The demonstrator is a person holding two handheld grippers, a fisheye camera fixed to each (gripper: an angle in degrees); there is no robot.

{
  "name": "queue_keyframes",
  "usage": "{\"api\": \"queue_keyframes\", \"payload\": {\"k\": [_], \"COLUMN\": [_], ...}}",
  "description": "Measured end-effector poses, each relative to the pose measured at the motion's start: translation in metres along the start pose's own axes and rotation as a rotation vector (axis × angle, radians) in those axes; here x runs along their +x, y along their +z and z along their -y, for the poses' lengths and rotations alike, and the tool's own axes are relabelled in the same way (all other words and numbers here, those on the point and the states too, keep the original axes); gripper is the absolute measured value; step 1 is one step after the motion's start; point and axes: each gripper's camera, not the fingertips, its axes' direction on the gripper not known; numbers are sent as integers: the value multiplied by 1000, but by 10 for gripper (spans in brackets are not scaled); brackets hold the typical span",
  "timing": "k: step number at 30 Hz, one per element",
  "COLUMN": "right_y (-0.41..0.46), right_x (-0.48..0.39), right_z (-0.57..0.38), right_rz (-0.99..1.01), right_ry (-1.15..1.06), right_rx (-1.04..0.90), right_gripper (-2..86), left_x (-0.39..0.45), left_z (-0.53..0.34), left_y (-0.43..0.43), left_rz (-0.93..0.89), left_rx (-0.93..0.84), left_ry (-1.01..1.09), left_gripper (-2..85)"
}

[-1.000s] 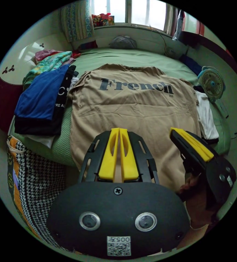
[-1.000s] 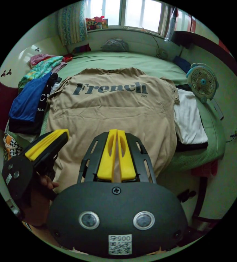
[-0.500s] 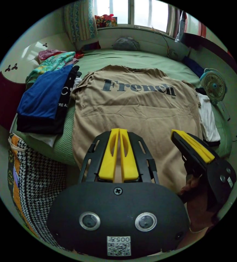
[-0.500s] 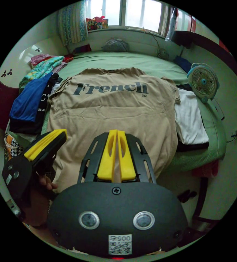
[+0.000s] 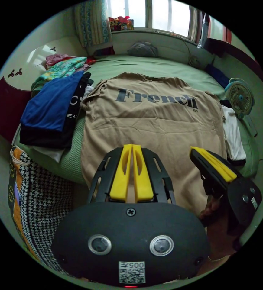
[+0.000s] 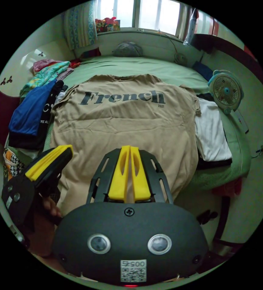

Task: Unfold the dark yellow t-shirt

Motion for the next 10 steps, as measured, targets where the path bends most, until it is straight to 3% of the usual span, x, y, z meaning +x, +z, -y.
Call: {"api": "queue_keyframes", "payload": {"k": [10], "right_y": [5], "right_x": [-1], "right_z": [1], "right_rz": [1], "right_ry": [13], "right_rx": [-75], "right_gripper": [-9], "left_x": [1], "left_z": [8], "left_y": [-5], "left_rz": [-29], "left_rx": [-71], "left_ry": [-14], "left_gripper": [-3]}}
